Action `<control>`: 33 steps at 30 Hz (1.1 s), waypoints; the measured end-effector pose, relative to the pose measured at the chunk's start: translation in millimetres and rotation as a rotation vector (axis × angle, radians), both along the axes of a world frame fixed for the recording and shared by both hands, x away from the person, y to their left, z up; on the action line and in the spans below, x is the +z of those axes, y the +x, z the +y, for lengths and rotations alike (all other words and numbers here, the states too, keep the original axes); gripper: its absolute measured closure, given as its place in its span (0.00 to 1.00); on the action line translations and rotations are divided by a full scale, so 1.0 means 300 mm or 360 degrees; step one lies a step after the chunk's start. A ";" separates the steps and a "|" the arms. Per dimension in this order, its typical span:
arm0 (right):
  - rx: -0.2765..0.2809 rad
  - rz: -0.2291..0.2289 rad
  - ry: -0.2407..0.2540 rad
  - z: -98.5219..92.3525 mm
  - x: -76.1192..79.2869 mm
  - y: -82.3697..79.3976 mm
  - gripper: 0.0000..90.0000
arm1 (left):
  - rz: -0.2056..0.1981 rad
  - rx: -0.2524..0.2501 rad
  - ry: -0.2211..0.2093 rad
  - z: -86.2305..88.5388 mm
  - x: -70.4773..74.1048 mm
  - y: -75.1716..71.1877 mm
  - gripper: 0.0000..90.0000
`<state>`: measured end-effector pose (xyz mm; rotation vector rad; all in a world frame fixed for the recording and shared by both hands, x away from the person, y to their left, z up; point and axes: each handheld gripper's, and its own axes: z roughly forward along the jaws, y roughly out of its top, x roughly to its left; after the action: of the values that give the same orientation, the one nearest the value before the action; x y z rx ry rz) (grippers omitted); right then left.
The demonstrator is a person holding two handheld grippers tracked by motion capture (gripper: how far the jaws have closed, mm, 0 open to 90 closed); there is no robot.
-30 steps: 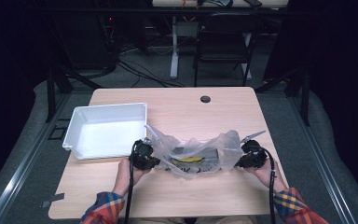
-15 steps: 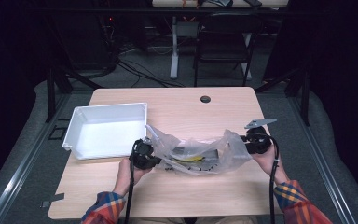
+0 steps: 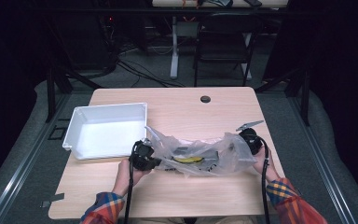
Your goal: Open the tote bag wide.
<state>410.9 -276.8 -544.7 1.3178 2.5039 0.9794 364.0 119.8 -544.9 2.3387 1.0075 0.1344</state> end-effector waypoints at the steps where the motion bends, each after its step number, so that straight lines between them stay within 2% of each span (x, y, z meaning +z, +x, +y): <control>1: 0.0019 -0.0012 0.0019 -0.008 0.008 -0.004 0.74 | 0.0020 -0.0015 -0.0034 0.005 0.005 -0.002 0.90; 3: 0.0085 -0.0035 0.0068 -0.031 0.029 -0.014 0.57 | 0.0014 -0.0040 -0.0090 0.020 0.023 -0.013 0.79; 4: 0.0132 -0.0060 0.0113 -0.043 0.037 -0.021 0.50 | 0.0010 -0.0026 -0.0143 0.025 0.033 -0.021 0.69; 5: 0.0156 -0.0073 0.0113 -0.053 0.049 -0.029 0.46 | -0.0010 -0.0041 -0.0165 0.033 0.047 -0.029 0.65; 7: 0.0213 -0.0127 0.0163 -0.068 0.068 -0.041 0.36 | -0.0045 -0.0030 -0.0220 0.044 0.073 -0.038 0.56; 8: 0.0223 -0.0132 0.0170 -0.070 0.075 -0.044 0.33 | -0.0080 -0.0034 -0.0270 0.048 0.089 -0.042 0.54; 9: 0.0294 -0.0156 0.0194 -0.061 0.093 -0.050 0.29 | -0.0117 -0.0016 -0.0289 0.048 0.100 -0.042 0.53; 12: 0.0326 -0.0156 0.0200 -0.041 0.094 -0.049 0.29 | -0.0141 0.0007 -0.0337 0.045 0.107 -0.022 0.56; 14: 0.0335 -0.0141 0.0183 -0.016 0.088 -0.044 0.36 | -0.0117 0.0020 -0.0368 0.033 0.091 0.000 0.64; 16: 0.0326 -0.0115 0.0155 0.015 0.076 -0.037 0.58 | -0.0085 0.0033 -0.0339 0.019 0.070 0.013 0.73; 17: 0.0325 -0.0099 0.0167 0.026 0.070 -0.036 0.67 | -0.0076 0.0030 -0.0339 0.013 0.059 0.015 0.76; 18: 0.0312 -0.0077 0.0135 0.041 0.060 -0.036 0.86 | -0.0063 0.0025 -0.0333 0.008 0.051 0.017 0.85; 19: 0.0312 -0.0077 0.0135 0.041 0.060 -0.036 0.86 | -0.0061 0.0028 -0.0321 0.004 0.046 0.019 0.85; 20: 0.0309 -0.0068 0.0132 0.046 0.054 -0.036 1.00 | -0.0056 0.0028 -0.0315 0.003 0.042 0.021 0.91; 24: 0.0262 -0.0056 0.0110 0.045 0.050 -0.038 1.00 | -0.0034 0.0054 -0.0303 -0.003 0.027 0.026 0.98; 25: 0.0219 -0.0056 0.0087 0.042 0.048 -0.038 1.00 | -0.0026 0.0061 -0.0282 -0.004 0.024 0.027 0.99; 27: 0.0154 -0.0030 0.0051 0.026 0.039 -0.031 1.00 | -0.0003 0.0078 -0.0268 -0.004 0.017 0.028 0.99; 31: 0.0114 -0.0004 0.0040 0.011 0.024 -0.027 1.00 | 0.0026 0.0090 -0.0250 -0.003 0.010 0.028 0.99; 33: 0.0078 -0.0014 0.0015 0.001 0.023 -0.030 1.00 | 0.0030 0.0081 -0.0239 -0.002 0.011 0.027 0.99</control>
<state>401.9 -276.6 -538.0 1.2579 2.5392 1.0062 372.1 119.3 -541.7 2.1835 1.0501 0.0547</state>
